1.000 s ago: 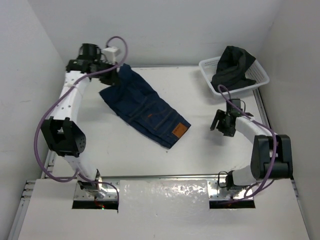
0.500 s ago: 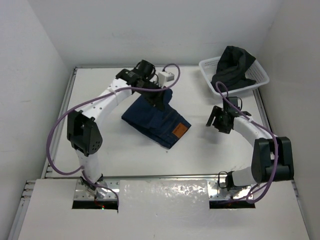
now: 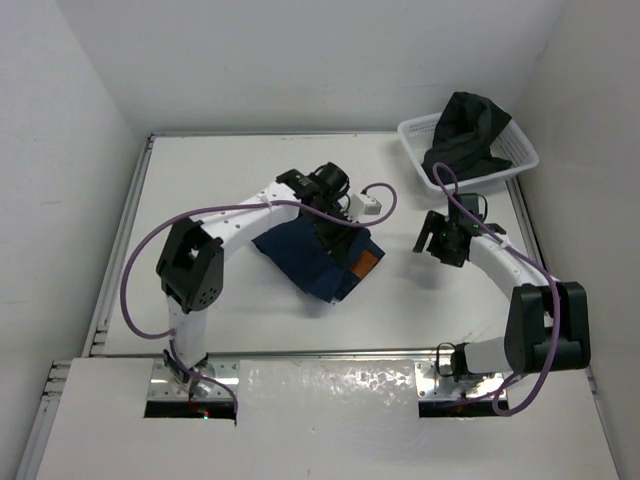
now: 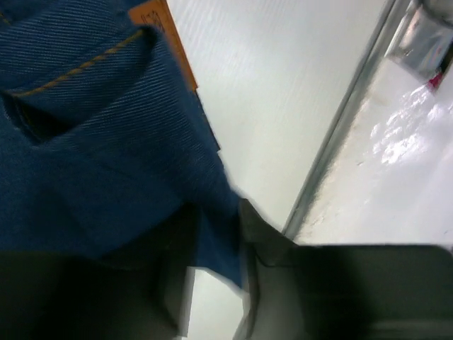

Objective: Fold and stack the trousers
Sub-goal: Fold the trousers

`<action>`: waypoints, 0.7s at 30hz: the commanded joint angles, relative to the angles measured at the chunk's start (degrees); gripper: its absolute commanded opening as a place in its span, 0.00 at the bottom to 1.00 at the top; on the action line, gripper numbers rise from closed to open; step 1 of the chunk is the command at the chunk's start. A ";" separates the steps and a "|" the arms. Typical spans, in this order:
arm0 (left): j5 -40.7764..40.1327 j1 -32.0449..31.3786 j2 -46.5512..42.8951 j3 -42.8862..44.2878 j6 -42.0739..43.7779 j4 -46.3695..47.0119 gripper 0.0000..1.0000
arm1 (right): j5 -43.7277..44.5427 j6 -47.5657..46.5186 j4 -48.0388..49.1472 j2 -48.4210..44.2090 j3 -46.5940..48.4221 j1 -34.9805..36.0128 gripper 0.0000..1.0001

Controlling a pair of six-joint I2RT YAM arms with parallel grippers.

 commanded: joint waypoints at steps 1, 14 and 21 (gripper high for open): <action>2.23 -0.16 1.67 -0.65 1.28 2.20 0.61 | 0.27 -0.82 0.20 -1.48 1.40 -0.19 0.75; -2.46 13.24 -0.09 10.96 0.15 3.78 0.85 | -5.86 2.60 2.65 -6.84 -0.08 -0.73 0.69; -10.15 25.06 4.39 4.28 -0.56 11.68 0.77 | -12.65 11.64 10.57 -8.86 -5.80 11.83 0.75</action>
